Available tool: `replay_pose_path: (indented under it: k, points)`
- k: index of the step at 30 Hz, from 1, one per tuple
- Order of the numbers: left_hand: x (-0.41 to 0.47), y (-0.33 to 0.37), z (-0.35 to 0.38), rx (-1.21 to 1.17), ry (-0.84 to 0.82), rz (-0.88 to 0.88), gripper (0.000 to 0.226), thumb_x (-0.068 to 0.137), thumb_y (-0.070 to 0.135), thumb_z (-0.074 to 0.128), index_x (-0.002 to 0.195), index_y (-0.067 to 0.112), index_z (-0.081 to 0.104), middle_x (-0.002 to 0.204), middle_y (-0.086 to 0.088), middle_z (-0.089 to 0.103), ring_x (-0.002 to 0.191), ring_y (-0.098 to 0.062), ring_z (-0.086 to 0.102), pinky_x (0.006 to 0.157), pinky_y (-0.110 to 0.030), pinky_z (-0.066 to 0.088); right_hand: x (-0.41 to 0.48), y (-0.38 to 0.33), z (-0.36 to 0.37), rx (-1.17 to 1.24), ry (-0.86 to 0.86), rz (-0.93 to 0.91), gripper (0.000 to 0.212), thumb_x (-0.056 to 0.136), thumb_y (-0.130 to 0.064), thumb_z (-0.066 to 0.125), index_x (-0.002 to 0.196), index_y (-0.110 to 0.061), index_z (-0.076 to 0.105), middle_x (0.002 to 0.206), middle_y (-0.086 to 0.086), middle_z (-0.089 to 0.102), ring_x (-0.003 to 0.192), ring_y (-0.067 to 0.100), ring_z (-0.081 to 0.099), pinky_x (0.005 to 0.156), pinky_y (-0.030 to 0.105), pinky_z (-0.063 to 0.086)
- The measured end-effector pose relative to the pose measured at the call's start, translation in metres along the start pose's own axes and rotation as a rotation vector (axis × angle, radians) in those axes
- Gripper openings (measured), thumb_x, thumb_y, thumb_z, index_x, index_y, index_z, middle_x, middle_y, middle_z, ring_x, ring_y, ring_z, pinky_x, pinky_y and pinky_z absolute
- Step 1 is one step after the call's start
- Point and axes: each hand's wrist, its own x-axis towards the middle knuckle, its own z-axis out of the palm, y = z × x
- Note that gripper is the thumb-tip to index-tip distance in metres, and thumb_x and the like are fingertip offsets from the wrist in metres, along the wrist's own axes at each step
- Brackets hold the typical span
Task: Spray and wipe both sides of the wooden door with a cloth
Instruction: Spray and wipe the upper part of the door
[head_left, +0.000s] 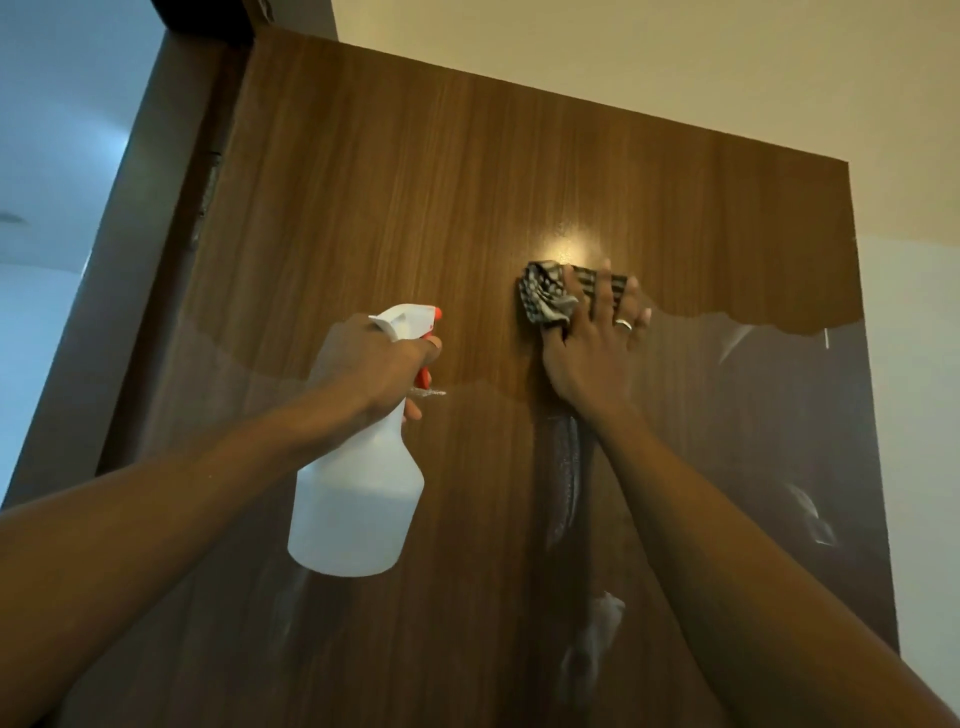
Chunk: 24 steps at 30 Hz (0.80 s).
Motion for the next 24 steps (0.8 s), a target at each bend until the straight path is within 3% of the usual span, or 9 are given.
replay_pose_path:
  k: [5,7,13,15,19,21,24]
  points:
    - [0.009,0.008,0.014,-0.035,-0.007,0.031,0.031,0.088,0.041,0.061,0.104,0.014,0.062,0.086,-0.005,0.069,0.057,-0.019,0.068,0.055,-0.028,0.054,-0.036,0.014,0.004,-0.068,-0.011,-0.268,0.066,0.099,-0.049,0.036,0.157,-0.041,0.006,0.168,0.0,-0.004,0.153,0.028,-0.014,0.121,0.055,-0.006]
    - [0.008,0.01,0.019,-0.045,-0.02,0.022,0.033,0.088,0.042,0.06,0.106,0.014,0.061,0.087,-0.004,0.068,0.057,-0.019,0.068,0.056,-0.029,0.055,-0.062,0.038,0.004,-0.081,-0.014,-0.291,0.066,0.098,-0.049,0.038,0.158,-0.04,0.01,0.168,-0.002,-0.002,0.153,0.026,-0.01,0.122,0.052,-0.003]
    - [0.004,0.018,0.039,-0.035,-0.054,0.038,0.028,0.09,0.039,0.059,0.102,0.014,0.061,0.084,-0.004,0.067,0.059,-0.022,0.067,0.061,-0.03,0.056,-0.025,0.089,-0.018,0.001,-0.015,0.142,0.069,0.092,-0.054,0.021,0.157,-0.04,0.003,0.167,0.0,-0.006,0.152,0.03,-0.012,0.121,0.058,-0.002]
    - [0.004,0.022,0.047,-0.036,-0.06,0.048,0.028,0.09,0.039,0.059,0.102,0.014,0.062,0.085,-0.005,0.067,0.059,-0.023,0.067,0.061,-0.031,0.056,0.003,0.079,-0.02,0.009,-0.004,0.181,0.068,0.096,-0.053,0.025,0.157,-0.039,0.001,0.167,0.003,-0.009,0.152,0.033,-0.014,0.12,0.059,-0.004]
    - [0.0,0.037,0.067,-0.051,-0.068,0.061,0.024,0.09,0.039,0.059,0.096,0.015,0.063,0.085,-0.006,0.068,0.061,-0.025,0.068,0.067,-0.036,0.059,-0.006,0.06,-0.012,-0.066,0.006,-0.123,0.067,0.098,-0.047,0.034,0.157,-0.039,0.005,0.167,0.001,-0.004,0.152,0.03,-0.013,0.121,0.056,-0.008]
    - [-0.004,0.046,0.078,-0.03,-0.052,0.071,0.022,0.09,0.039,0.059,0.089,0.018,0.063,0.08,-0.004,0.068,0.057,-0.022,0.067,0.06,-0.032,0.057,-0.034,0.077,-0.008,-0.06,0.016,-0.246,0.065,0.098,-0.045,0.038,0.157,-0.039,0.011,0.168,-0.001,0.002,0.153,0.027,-0.009,0.122,0.053,-0.004]
    - [-0.011,0.054,0.094,0.003,-0.034,0.068,0.024,0.09,0.041,0.058,0.088,0.017,0.062,0.08,-0.003,0.067,0.056,-0.02,0.066,0.054,-0.025,0.051,-0.061,0.129,-0.008,-0.082,0.029,-0.245,0.065,0.099,-0.042,0.043,0.157,-0.04,0.014,0.168,-0.003,0.003,0.154,0.025,-0.006,0.123,0.051,0.0]
